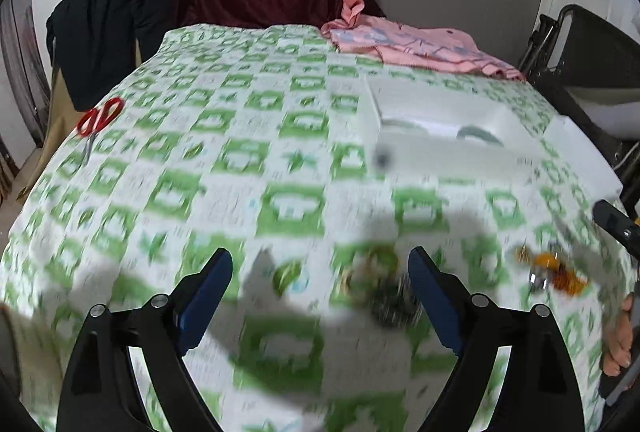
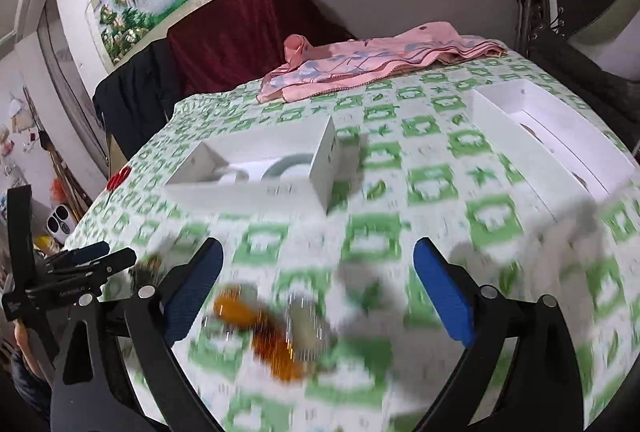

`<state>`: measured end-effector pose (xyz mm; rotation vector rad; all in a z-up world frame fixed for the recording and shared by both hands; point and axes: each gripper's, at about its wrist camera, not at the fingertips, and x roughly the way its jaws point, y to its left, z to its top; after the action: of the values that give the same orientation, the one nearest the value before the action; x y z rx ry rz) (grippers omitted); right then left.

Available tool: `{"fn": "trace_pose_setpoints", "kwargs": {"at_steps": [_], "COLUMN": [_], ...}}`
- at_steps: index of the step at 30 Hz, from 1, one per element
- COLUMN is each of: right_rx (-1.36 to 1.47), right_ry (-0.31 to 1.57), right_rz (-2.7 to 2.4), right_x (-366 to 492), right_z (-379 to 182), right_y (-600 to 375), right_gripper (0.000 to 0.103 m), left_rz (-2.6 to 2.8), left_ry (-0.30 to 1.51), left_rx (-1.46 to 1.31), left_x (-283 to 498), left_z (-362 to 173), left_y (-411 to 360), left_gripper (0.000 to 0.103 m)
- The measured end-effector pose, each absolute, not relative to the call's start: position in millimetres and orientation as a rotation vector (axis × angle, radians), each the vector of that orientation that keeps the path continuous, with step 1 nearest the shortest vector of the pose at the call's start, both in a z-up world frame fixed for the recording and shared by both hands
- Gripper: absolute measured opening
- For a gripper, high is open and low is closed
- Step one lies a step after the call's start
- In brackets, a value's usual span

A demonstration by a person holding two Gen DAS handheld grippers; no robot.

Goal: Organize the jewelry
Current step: 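Move both tools back to the jewelry left on the cloth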

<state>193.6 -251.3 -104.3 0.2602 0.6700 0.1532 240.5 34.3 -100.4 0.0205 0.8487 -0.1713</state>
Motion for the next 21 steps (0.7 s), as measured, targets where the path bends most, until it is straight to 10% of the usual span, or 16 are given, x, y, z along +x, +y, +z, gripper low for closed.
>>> {"fn": "trace_pose_setpoints", "kwargs": {"at_steps": [21], "right_rx": [0.523], "right_ry": [0.692], "right_rz": [0.254], "right_x": [157.7], "right_z": [-123.9], "right_y": [-277.4], "right_gripper": [0.096], "left_rz": [-0.075], "left_ry": [0.878], "left_rx": [0.132], "left_x": [225.6], "left_z": [-113.4], "left_y": [27.5], "left_gripper": [0.099]}}
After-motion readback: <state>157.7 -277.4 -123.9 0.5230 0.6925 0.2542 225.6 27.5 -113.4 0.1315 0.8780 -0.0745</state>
